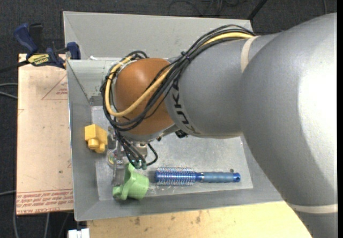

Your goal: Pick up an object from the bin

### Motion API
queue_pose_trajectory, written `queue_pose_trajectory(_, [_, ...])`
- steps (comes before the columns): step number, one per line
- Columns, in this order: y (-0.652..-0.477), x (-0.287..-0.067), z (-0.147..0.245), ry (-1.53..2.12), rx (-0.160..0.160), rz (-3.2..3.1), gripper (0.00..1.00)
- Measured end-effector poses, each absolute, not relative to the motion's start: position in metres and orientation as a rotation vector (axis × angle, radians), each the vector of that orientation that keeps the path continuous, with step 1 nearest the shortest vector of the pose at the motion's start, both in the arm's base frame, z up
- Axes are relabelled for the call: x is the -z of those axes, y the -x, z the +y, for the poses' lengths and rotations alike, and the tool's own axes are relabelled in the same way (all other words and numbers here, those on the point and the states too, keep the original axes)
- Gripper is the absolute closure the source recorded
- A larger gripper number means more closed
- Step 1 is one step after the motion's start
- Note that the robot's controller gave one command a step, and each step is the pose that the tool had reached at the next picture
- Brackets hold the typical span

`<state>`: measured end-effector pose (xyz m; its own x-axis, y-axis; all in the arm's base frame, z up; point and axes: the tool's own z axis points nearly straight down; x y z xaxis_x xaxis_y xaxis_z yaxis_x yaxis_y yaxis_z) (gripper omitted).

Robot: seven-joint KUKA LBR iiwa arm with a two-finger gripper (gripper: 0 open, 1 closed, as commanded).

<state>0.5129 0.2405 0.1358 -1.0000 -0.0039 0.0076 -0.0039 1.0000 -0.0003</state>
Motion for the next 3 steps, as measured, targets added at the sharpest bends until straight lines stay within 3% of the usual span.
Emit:
queue_pose_trajectory(1, [-0.494,-0.129,0.178,-0.694,-0.001,-3.062,0.0])
queue_pose_trajectory(2, [-0.496,-0.07,0.151,-1.091,0.0,-2.951,0.0])
queue_pose_trajectory(3, [-0.496,-0.071,0.152,-1.092,0.002,-2.952,1.0])
